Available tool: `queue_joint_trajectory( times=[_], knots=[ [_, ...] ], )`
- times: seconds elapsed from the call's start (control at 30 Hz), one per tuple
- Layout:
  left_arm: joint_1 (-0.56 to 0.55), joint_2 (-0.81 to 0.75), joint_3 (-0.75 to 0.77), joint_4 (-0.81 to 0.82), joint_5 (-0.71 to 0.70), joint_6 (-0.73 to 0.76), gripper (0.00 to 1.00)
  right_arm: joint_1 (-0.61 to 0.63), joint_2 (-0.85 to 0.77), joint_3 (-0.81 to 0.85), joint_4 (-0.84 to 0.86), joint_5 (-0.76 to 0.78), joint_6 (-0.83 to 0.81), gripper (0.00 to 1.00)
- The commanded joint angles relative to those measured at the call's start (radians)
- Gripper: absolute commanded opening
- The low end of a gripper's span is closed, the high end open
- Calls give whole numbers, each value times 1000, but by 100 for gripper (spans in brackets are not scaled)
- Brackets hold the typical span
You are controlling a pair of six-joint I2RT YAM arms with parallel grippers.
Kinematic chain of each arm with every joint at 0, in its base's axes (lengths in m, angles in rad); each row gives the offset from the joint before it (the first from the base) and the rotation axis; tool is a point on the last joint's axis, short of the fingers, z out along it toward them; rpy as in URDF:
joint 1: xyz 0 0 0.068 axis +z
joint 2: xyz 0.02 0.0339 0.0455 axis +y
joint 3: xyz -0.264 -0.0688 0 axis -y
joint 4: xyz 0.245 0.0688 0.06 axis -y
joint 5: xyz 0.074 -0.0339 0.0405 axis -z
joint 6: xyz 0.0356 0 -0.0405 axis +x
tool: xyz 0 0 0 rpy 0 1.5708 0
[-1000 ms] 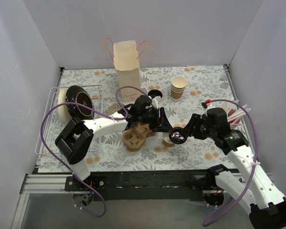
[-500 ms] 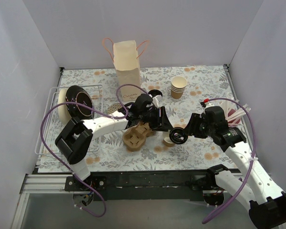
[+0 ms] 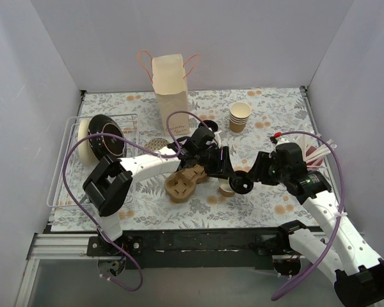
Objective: Pack the takeout coffee
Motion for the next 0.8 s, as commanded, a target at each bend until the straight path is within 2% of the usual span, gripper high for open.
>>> queue_joint_trajectory(
  times=[0.0, 0.27, 0.5, 0.63, 0.77],
  knots=[
    [-6, -5, 52, -69, -46, 46, 45, 0, -11, 3, 10, 3, -4, 54],
    [-15, 20, 72, -83, -53, 71, 44, 0, -11, -17, 32, -2, -9, 54],
    [-18, 35, 84, -88, -44, 76, 36, 0, -15, -13, 33, 0, -12, 53],
    [-18, 32, 101, -94, -47, 79, 23, 0, -24, -17, 41, -8, -21, 53],
    [-18, 32, 147, -104, -15, 74, 8, 0, -50, -7, 110, -52, -148, 56]
  ],
)
